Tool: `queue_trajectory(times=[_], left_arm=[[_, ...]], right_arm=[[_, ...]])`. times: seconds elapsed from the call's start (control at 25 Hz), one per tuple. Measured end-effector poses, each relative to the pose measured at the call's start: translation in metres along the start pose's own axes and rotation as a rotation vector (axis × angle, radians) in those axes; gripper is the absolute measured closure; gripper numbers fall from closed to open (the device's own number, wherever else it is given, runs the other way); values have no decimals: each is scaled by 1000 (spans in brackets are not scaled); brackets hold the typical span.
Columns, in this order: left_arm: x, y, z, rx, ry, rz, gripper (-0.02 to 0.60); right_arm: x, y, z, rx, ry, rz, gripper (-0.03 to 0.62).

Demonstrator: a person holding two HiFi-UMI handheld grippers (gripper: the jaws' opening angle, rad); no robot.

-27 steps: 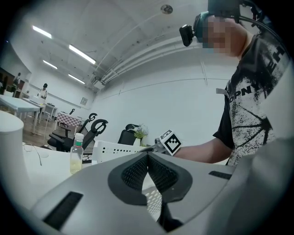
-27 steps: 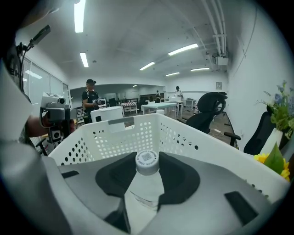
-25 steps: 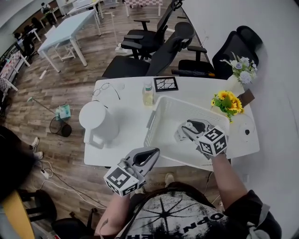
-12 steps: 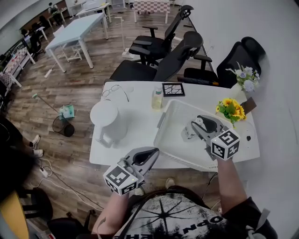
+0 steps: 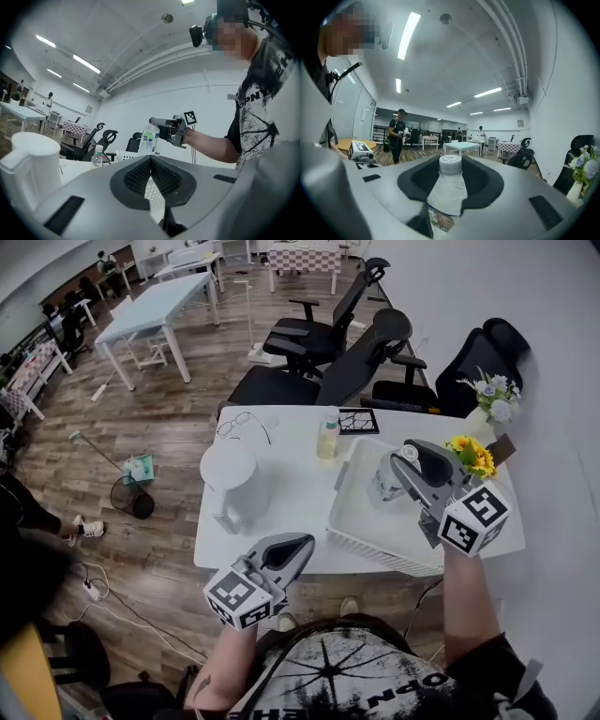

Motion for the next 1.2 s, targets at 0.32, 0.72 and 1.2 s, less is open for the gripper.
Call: queue_trajectory(times=[0.32, 0.72, 1.2], left_arm=[[-11, -3, 49, 11, 29, 11, 571], [-27, -13, 105, -22, 103, 3, 571], [-58, -24, 152, -13, 179, 86, 571]], right_arm=[[-60, 51, -32, 94, 90, 17, 433], [-130, 54, -90, 112, 222, -7, 433], [-179, -17, -146, 40, 287, -59, 433]])
Point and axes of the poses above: the fingertips, and each gripper's own axes: z backward along the fingers, x to its right, y out of its top, the point moved 1 cm from there along z, backward along the fingers, and after that the axes turned 4 degrees about y, right-handed, at the moved point
